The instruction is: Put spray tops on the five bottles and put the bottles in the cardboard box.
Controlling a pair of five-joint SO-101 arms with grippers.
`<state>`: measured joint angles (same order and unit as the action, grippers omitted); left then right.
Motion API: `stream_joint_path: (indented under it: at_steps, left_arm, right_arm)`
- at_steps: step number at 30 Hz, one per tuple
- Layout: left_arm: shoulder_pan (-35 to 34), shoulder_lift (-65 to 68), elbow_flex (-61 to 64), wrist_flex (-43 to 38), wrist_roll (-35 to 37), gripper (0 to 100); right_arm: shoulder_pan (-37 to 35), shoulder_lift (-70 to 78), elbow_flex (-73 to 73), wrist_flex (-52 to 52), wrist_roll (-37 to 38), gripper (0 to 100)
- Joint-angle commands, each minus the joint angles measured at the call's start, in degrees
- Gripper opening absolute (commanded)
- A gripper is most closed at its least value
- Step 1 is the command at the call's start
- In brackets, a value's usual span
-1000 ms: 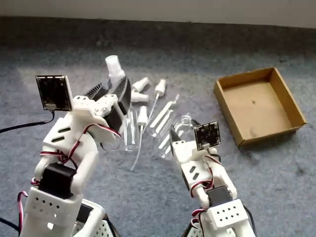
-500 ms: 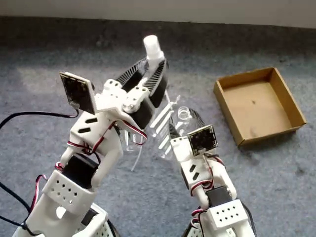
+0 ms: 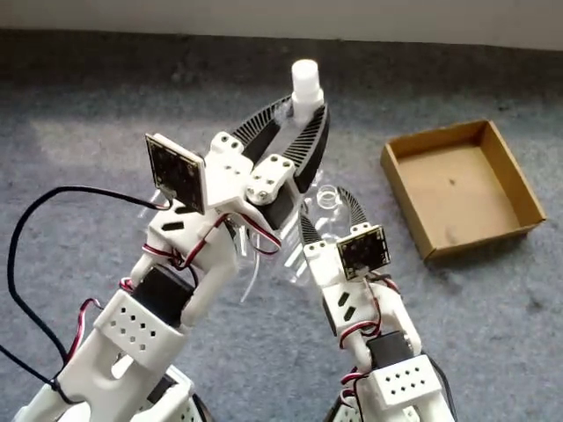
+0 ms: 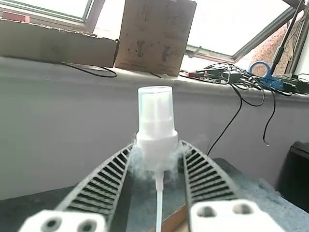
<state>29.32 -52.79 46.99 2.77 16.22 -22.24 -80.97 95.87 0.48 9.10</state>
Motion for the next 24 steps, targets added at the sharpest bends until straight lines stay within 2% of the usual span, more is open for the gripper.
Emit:
stream_joint_path:
  at_steps: [1, 8, 17, 24]
  left_arm:
    - [1.36, 2.33, -0.22, -2.55, -0.79, 1]
    - [8.22, 2.59, -0.40, -2.29, -1.23, 1]
    - [3.38, 2.42, -0.40, -2.20, -1.05, 1]
    - [3.21, 0.13, -0.31, -2.20, -1.14, 1]
  right_arm:
    - [-0.22, -0.92, 7.87, -1.45, 0.62, 11.7]
    - [-0.13, -0.92, 7.87, -1.36, 0.62, 11.7]
    - [-0.13, -0.92, 7.87, -1.36, 0.62, 11.7]
    - [-0.13, -0.92, 7.87, -1.36, 0.62, 11.7]
